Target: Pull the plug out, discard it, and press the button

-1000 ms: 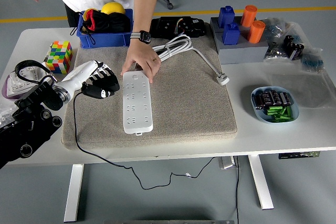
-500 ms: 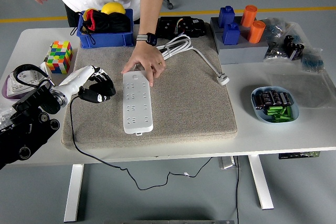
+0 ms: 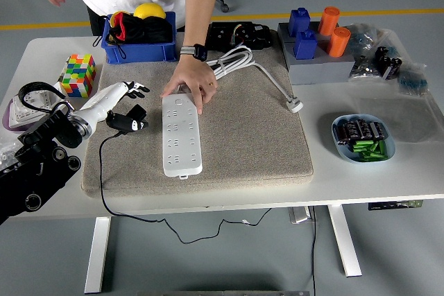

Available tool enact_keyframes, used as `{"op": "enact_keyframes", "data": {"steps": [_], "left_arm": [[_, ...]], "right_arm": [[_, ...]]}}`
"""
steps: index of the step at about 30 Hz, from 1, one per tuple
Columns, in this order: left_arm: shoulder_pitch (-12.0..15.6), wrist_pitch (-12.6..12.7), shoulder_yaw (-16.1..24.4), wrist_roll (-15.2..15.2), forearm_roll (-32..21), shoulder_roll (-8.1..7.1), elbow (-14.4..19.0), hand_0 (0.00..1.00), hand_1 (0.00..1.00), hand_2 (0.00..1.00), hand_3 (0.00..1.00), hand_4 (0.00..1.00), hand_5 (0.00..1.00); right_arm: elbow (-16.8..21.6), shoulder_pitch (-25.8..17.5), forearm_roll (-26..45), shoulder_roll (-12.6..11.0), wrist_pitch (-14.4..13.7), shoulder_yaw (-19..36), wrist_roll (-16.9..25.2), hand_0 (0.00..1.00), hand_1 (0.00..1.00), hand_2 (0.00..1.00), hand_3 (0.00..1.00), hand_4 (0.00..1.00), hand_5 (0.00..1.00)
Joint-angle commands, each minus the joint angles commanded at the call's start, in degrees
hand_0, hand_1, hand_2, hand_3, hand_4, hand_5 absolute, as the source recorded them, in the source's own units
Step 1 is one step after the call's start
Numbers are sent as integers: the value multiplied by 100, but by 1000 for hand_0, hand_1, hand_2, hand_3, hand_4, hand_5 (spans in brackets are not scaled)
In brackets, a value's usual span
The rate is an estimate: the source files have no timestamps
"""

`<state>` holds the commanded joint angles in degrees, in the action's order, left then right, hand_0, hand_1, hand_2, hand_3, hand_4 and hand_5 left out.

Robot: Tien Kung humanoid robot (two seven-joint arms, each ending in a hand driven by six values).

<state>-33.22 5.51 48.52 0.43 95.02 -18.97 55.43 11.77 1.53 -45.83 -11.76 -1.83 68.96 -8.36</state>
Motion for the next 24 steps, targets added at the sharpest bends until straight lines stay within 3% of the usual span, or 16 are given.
{"op": "enact_keyframes", "data": {"steps": [4, 5, 10, 11, 17, 18, 24], "left_arm": [[-85, 8, -54, -11, -58, 8, 227, 664, 635, 614, 759, 888, 2], [-124, 14, -87, -30, -93, 15, 254, 312, 228, 296, 657, 612, 2], [-430, 30, -381, -114, -276, 73, 129, 312, 228, 296, 657, 612, 2], [-500, 34, -459, -138, -311, 87, 74, 204, 23, 110, 596, 184, 2], [-917, 32, -1013, -170, -527, 173, -311, 204, 23, 110, 596, 184, 2], [-1042, 29, -1193, -162, -524, 207, -424, 174, 2, 24, 558, 2, 2], [-1400, -11, -1771, -126, -692, 337, -756, 158, 2, 10, 552, 2, 2]], "right_arm": [[1, 0, 9, -3, -1, -16, 2, 749, 667, 657, 620, 658, 515], [1, 3, 12, -4, -2, -21, 3, 749, 667, 656, 619, 658, 516], [6, 16, 32, -11, -6, -41, 5, 749, 667, 656, 619, 658, 516], [5, 18, 35, -14, -7, -46, 5, 749, 667, 656, 620, 658, 516], [-5, 30, 54, -36, -9, -81, -3, 749, 667, 656, 620, 658, 516], [-5, 33, 61, -46, -9, -101, -4, 749, 667, 656, 620, 658, 515], [-3, 39, 80, -64, -13, -139, -1, 749, 667, 656, 619, 657, 517]]}}
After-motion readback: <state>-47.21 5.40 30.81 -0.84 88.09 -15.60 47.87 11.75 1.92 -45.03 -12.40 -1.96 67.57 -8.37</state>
